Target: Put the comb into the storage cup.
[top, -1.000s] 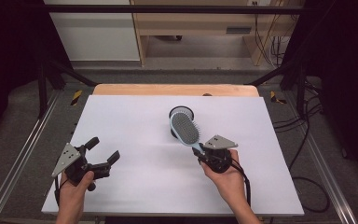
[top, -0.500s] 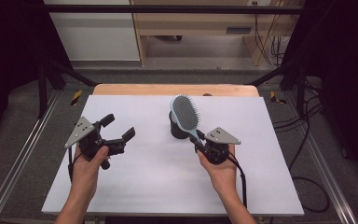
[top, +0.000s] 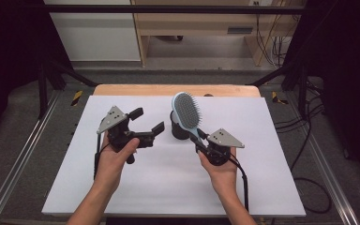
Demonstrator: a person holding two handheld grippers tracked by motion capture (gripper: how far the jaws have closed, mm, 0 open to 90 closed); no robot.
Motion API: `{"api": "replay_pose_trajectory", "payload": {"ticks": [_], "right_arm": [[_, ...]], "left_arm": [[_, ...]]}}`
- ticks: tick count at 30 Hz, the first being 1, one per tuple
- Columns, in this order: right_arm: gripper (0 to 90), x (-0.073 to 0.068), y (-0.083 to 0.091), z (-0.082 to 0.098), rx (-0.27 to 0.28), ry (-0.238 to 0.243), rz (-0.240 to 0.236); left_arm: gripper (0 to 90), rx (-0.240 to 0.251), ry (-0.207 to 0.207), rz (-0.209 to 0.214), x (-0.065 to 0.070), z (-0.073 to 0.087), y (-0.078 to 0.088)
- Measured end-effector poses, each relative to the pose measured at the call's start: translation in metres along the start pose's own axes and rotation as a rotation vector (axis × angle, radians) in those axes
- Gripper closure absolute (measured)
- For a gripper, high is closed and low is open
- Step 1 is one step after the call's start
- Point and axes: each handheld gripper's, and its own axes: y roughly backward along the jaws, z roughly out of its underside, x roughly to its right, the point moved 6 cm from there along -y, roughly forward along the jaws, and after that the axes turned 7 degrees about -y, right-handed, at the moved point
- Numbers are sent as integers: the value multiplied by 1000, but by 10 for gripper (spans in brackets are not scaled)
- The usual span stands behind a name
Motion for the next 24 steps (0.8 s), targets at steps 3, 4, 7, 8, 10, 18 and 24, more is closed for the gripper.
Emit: {"api": "replay_pose_trajectory", "payload": {"ticks": [3,4,7,8,10,18,24], "right_arm": [[697,-2,0,0,11,-1,-8],[697,-3,0,0,16,0,-10],[697,-6,-1,0,28,-4,-16],[697,-6,-1,0,28,-4,-16],[697,-9,-1,0,37,-3,-21],[697,-16,-2,-1,56,-9,-40],[697,-19,-1,-2,68,-4,-43]], "left_arm": [[24,-13,-2,24,12,-2,-14],[23,-20,-8,26,15,-2,-18],[24,-27,-12,32,19,-3,-23],[24,-32,-12,36,21,-3,-25],[24,-31,-14,40,25,-4,-28],[26,-27,1,16,26,-5,-38],[27,-29,35,11,24,-3,-43]]}}
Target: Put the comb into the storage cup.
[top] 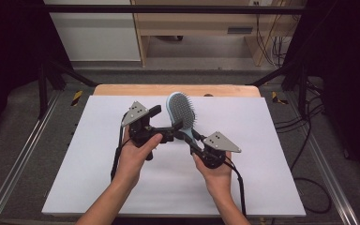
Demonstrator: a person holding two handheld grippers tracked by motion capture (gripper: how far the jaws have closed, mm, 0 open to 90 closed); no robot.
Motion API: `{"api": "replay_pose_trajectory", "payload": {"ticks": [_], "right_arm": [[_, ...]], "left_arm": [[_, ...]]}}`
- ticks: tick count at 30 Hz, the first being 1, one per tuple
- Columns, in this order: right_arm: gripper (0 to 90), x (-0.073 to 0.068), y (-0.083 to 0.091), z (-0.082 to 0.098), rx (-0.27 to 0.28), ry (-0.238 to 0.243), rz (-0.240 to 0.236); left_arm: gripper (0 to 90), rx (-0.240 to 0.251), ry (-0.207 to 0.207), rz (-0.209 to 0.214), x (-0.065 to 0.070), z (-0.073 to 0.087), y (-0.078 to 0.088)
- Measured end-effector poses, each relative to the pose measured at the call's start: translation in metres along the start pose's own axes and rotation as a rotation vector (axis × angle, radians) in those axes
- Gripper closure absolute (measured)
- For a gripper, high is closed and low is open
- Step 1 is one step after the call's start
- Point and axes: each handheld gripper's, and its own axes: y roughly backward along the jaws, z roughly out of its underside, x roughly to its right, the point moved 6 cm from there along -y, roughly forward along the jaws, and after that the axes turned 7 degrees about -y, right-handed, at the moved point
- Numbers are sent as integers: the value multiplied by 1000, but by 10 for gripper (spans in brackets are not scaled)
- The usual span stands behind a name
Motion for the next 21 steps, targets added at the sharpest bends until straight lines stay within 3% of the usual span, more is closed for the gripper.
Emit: {"api": "replay_pose_trajectory", "payload": {"ticks": [18,21], "right_arm": [[697,-4,2,-2,22,12,-11],[697,-5,1,-1,21,15,-14]], "left_arm": [[28,-9,15,16,1,3,-7],[29,-5,37,18,-1,2,-8]]}}
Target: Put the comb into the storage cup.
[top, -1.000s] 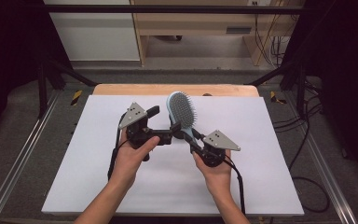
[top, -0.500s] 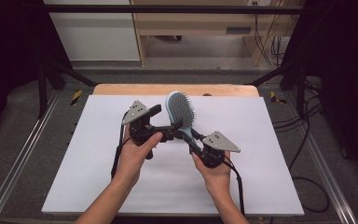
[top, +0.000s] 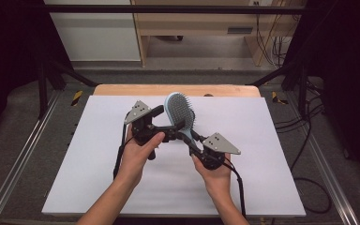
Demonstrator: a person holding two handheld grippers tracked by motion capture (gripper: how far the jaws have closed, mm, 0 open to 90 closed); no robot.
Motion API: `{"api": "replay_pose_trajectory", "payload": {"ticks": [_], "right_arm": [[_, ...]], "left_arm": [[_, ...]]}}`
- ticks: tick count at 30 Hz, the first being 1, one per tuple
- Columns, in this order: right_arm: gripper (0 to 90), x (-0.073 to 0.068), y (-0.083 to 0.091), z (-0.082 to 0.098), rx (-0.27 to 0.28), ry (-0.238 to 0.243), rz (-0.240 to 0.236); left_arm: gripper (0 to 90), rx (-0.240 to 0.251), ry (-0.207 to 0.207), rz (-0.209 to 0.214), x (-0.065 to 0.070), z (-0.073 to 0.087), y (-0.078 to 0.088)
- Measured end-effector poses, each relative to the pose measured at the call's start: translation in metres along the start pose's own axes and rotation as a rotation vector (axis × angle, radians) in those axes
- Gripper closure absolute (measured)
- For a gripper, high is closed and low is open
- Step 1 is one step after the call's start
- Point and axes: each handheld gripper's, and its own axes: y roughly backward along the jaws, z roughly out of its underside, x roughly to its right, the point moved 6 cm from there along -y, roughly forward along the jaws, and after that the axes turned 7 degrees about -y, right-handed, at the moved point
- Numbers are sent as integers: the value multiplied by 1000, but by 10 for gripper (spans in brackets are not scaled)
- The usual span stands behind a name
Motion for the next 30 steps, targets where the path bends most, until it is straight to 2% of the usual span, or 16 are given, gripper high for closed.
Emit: {"api": "replay_pose_trajectory", "payload": {"ticks": [6,8,13,23,30], "right_arm": [[697,-3,-1,1,2,6,-7],[697,-5,-1,1,6,6,-14],[697,-8,-1,0,10,5,-29],[697,-13,-2,2,7,-1,-61],[697,-15,-2,2,10,-1,-62]], "left_arm": [[51,4,32,12,-3,-2,-2],[104,5,49,29,-6,-2,-3],[158,16,92,56,-8,-5,-3],[179,35,86,67,-7,-14,-2],[260,41,118,79,-11,-14,0]]}}
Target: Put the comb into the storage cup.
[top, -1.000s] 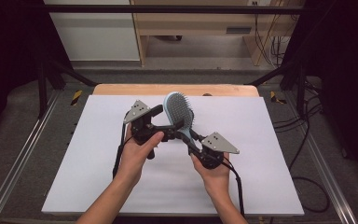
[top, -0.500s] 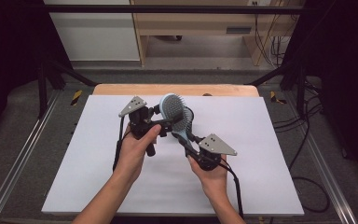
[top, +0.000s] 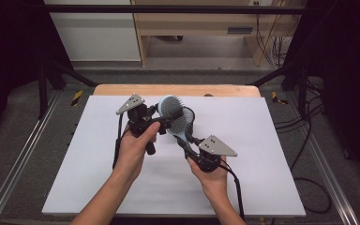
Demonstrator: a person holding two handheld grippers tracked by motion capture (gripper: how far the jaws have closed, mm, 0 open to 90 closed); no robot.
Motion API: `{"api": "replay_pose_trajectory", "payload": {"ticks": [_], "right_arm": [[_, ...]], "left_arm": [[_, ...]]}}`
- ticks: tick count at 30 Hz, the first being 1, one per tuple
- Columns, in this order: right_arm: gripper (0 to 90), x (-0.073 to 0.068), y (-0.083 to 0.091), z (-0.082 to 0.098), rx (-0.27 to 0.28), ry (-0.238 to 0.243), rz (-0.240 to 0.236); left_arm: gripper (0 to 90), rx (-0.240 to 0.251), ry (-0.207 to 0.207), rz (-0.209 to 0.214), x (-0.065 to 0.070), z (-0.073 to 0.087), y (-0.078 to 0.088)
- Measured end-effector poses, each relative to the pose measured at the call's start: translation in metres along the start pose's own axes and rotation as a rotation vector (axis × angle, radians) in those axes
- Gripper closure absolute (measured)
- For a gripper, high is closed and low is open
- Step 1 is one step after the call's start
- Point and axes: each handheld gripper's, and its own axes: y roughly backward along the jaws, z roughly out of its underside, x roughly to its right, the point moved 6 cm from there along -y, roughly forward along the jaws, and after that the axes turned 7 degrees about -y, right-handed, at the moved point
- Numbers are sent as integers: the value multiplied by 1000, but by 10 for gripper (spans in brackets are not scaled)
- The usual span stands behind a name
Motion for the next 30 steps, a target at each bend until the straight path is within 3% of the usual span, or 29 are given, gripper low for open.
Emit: {"api": "replay_pose_trajectory", "payload": {"ticks": [11,13,20,30], "right_arm": [[696,-1,-1,1,-3,4,3],[696,-1,-1,2,-4,7,7],[697,0,-2,4,-18,15,13],[697,-2,-6,10,-43,8,14]], "left_arm": [[397,-10,28,-7,-2,1,1],[428,2,66,-6,-4,2,2],[457,-11,99,-5,-6,4,2],[500,-31,89,-14,-4,7,3]]}}
